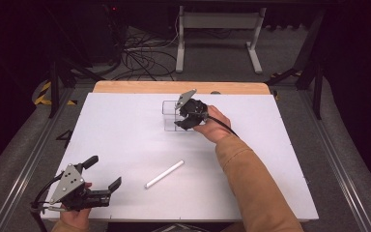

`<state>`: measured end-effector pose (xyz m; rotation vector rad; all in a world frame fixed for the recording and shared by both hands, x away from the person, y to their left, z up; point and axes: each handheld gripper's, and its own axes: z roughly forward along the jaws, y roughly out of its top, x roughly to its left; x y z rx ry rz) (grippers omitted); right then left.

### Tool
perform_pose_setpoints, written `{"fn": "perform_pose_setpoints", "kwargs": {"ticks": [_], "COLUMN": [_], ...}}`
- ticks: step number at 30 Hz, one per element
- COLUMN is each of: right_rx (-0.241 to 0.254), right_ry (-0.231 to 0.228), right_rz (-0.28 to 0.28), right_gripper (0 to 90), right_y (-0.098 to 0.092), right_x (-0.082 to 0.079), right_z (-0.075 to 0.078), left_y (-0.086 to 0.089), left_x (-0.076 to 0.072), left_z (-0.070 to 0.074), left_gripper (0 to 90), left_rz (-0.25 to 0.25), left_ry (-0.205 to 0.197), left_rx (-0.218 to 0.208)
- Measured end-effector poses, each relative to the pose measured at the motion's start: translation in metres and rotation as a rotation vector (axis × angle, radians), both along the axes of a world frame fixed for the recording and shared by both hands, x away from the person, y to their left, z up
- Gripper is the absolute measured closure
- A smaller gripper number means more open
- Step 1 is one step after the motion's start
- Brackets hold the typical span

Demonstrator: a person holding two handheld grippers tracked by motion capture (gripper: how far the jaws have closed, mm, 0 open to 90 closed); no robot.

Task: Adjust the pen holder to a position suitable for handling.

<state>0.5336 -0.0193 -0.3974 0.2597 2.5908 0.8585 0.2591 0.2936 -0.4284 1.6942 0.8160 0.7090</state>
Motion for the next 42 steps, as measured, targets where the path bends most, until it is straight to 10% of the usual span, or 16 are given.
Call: {"fn": "perform_pose_setpoints", "kwargs": {"ticks": [29, 42], "right_rx": [-0.148, -0.109], "right_ry": [-0.036, -0.016], "right_rz": [0.088, 0.141], "right_gripper": [78.3, 82.0], "right_y": [0.010, -0.004], "right_x": [-0.007, -0.030], "right_z": [-0.007, 0.018], "left_y": [0.000, -0.001], "left_x": [0.000, 0.002], "left_z": [-0.001, -0.001], "left_gripper": [1.8, 1.9], "left_rz": [-0.002, -0.004], "left_ry": [0.005, 0.010], "left_rx": [-0.008, -0.002]}}
